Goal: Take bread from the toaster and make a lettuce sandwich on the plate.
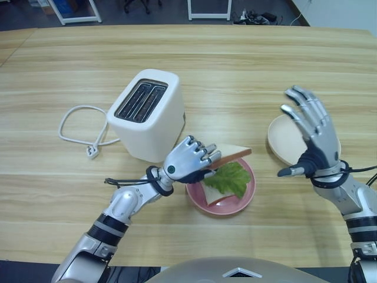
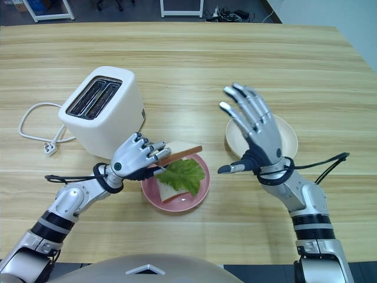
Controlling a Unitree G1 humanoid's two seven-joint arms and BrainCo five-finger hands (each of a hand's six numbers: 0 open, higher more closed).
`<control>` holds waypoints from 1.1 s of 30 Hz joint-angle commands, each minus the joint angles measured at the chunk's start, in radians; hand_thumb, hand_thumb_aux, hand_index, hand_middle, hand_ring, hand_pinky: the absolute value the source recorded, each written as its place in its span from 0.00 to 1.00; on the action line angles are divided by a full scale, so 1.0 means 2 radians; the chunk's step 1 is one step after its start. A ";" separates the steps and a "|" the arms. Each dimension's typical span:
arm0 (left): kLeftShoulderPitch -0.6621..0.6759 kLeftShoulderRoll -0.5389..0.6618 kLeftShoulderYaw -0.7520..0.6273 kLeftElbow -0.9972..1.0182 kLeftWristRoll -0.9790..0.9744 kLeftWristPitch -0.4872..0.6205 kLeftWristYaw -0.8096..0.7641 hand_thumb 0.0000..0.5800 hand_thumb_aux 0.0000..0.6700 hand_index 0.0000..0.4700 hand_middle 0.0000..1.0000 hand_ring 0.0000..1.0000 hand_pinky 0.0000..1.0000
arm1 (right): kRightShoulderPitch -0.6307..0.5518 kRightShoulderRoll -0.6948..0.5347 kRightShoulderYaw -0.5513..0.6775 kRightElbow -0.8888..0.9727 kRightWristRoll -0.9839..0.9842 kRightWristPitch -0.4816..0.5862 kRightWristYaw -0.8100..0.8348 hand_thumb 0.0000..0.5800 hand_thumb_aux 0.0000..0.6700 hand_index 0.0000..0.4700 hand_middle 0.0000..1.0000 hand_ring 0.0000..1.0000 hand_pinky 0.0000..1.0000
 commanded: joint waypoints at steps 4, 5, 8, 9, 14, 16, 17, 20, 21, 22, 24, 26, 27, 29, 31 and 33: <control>0.000 0.022 -0.019 -0.001 0.004 -0.004 0.021 1.00 1.00 1.00 1.00 1.00 1.00 | -0.041 -0.027 0.063 0.092 0.025 -0.023 0.115 0.00 0.00 0.00 0.00 0.00 0.00; -0.001 0.024 -0.022 0.002 0.005 -0.004 0.025 1.00 1.00 1.00 1.00 1.00 1.00 | -0.041 -0.029 0.065 0.094 0.030 -0.026 0.124 0.00 0.00 0.00 0.00 0.00 0.00; -0.007 0.031 -0.032 0.020 0.011 -0.002 0.036 1.00 1.00 1.00 1.00 1.00 1.00 | -0.040 -0.034 0.072 0.095 0.045 -0.035 0.152 0.00 0.00 0.00 0.00 0.00 0.00; -0.010 0.033 -0.035 0.027 0.015 0.001 0.039 1.00 1.00 1.00 1.00 1.00 1.00 | -0.039 -0.035 0.074 0.093 0.048 -0.038 0.160 0.00 0.00 0.00 0.00 0.00 0.00; -0.017 0.033 -0.049 0.048 0.014 0.004 0.047 1.00 1.00 1.00 1.00 1.00 1.00 | -0.031 -0.039 0.076 0.074 0.062 -0.049 0.189 0.00 0.00 0.00 0.00 0.00 0.00; -0.018 0.034 -0.056 0.050 0.016 0.007 0.047 1.00 1.00 1.00 1.00 1.00 1.00 | -0.029 -0.041 0.076 0.062 0.073 -0.055 0.203 0.00 0.00 0.00 0.00 0.00 0.00; -0.019 0.035 -0.059 0.052 0.018 0.008 0.047 1.00 1.00 1.00 1.00 1.00 1.00 | -0.026 -0.042 0.077 0.056 0.080 -0.059 0.212 0.00 0.00 0.00 0.00 0.00 0.00; -0.019 0.038 -0.065 0.051 0.016 0.008 0.048 1.00 1.00 1.00 1.00 1.00 1.00 | -0.017 -0.046 0.085 0.037 0.106 -0.068 0.247 0.00 0.00 0.00 0.00 0.00 0.00; -0.018 0.039 -0.068 0.049 0.014 0.007 0.047 1.00 1.00 1.00 1.00 1.00 1.00 | -0.016 -0.046 0.089 0.036 0.110 -0.068 0.259 0.00 0.00 0.00 0.00 0.00 0.00; -0.017 0.040 -0.071 0.048 0.013 0.005 0.047 1.00 1.00 1.00 1.00 1.00 1.00 | -0.016 -0.046 0.092 0.037 0.112 -0.067 0.271 0.00 0.00 0.00 0.00 0.00 0.00; -0.017 0.042 -0.076 0.047 0.013 0.002 0.045 1.00 1.00 1.00 1.00 1.00 1.00 | -0.017 -0.048 0.103 0.042 0.117 -0.066 0.299 0.00 0.00 0.00 0.00 0.00 0.00; -0.017 0.044 -0.081 0.049 0.014 0.000 0.044 1.00 1.00 1.00 1.00 1.00 1.00 | -0.022 -0.052 0.123 0.058 0.126 -0.064 0.340 0.00 0.00 0.00 0.00 0.00 0.00; -0.017 0.046 -0.083 0.050 0.015 0.001 0.043 1.00 1.00 1.00 1.00 1.00 1.00 | -0.025 -0.056 0.135 0.068 0.128 -0.062 0.364 0.00 0.00 0.00 0.00 0.00 0.00; -0.018 0.048 -0.088 0.053 0.017 0.002 0.040 1.00 1.00 1.00 1.00 1.00 1.00 | -0.032 -0.063 0.155 0.082 0.136 -0.058 0.411 0.00 0.00 0.00 0.00 0.00 0.00; -0.018 0.049 -0.093 0.055 0.018 0.000 0.038 1.00 1.00 1.00 1.00 1.00 1.00 | -0.039 -0.069 0.175 0.089 0.155 -0.054 0.458 0.00 0.00 0.00 0.00 0.00 0.00; -0.018 0.050 -0.099 0.056 0.020 -0.001 0.034 1.00 1.00 1.00 1.00 1.00 1.00 | -0.048 -0.071 0.189 0.092 0.164 -0.052 0.492 0.00 0.00 0.00 0.00 0.00 0.00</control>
